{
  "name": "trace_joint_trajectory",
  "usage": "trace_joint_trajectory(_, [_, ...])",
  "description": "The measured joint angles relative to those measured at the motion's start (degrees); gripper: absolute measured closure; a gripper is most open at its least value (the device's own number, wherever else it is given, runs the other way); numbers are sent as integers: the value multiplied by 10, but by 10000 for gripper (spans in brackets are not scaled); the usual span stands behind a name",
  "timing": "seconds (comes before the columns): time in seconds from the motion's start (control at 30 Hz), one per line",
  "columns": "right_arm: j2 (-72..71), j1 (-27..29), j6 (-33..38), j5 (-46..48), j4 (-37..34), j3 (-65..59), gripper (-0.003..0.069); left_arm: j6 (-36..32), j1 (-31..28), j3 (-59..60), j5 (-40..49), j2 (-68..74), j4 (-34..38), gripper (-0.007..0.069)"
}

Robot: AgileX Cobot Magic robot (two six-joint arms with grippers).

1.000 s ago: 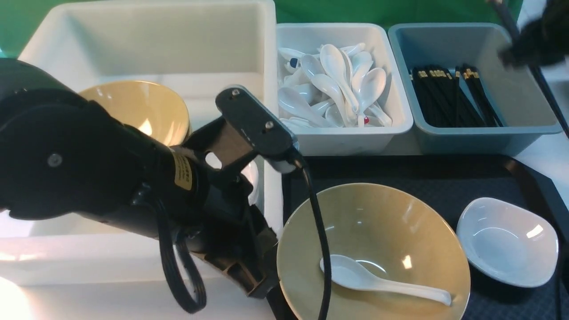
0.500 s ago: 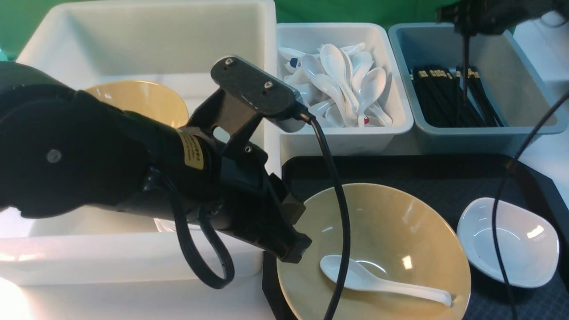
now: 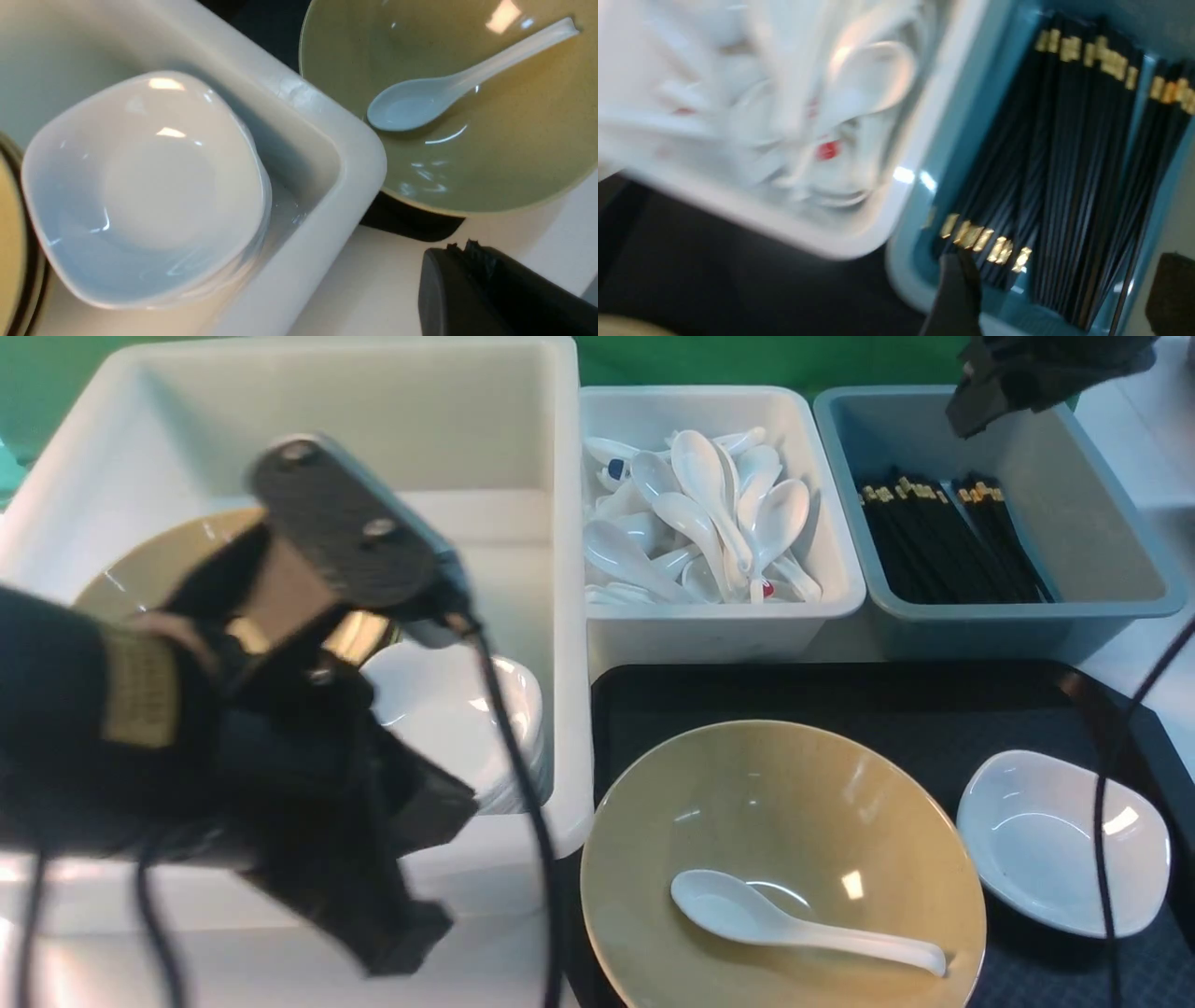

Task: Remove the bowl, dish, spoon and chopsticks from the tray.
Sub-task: Use the right arm to grab the soup spoon in the middle

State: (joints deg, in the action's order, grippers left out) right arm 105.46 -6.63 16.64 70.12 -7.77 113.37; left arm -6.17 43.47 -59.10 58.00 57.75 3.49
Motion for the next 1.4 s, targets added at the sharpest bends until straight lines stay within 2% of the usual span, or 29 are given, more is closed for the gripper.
trace_joint_trajectory(0.03, [-5, -2, 1, 1, 0, -3, 129, 0, 0, 0, 1, -4, 1, 636])
trace_joint_trajectory(0.23, [-145, -127, 57, 11, -8, -178, 158, -1, 0, 0, 12, -20, 21, 636])
trace_joint_trajectory(0.27, [-149, -137, 62, 11, -9, -191, 158, -3, 0, 0, 12, -20, 22, 636])
trace_joint_trajectory(0.33, [-167, -195, 92, 11, -13, -276, 166, -6, 0, 0, 12, -19, 28, 636])
trace_joint_trajectory(0.37, [-167, -199, 92, 11, -12, -276, 166, -6, 0, 0, 12, -19, 28, 636])
trace_joint_trajectory(0.43, [-167, -245, 118, 9, -12, -357, 169, -10, 0, 0, 13, -19, 34, 636])
trace_joint_trajectory(0.5, [-161, -265, 128, -7, -11, -402, 169, -16, 0, 0, 14, -19, 36, 636])
trace_joint_trajectory(0.7, [-110, -281, 137, -46, -8, -466, 169, -34, 0, 0, 15, -19, 41, 636])
trace_joint_trajectory(0.97, [-58, -281, 147, -56, -7, -470, 196, -36, 0, 0, 15, -19, 41, 636])
trace_joint_trajectory(1.13, [-32, -282, 150, -46, -7, -469, 412, -40, 0, 0, 15, -19, 41, 636])
trace_joint_trajectory(1.17, [-33, -282, 152, -30, -6, -463, 510, -40, 0, 0, 15, -19, 41, 636])
trace_joint_trajectory(1.3, [-64, -282, 147, -13, 13, -425, 512, -40, 0, 0, 15, -19, 41, 636])
trace_joint_trajectory(1.4, [-101, -279, 128, -7, 65, -363, 512, -40, 0, 0, 15, -19, 41, 636])
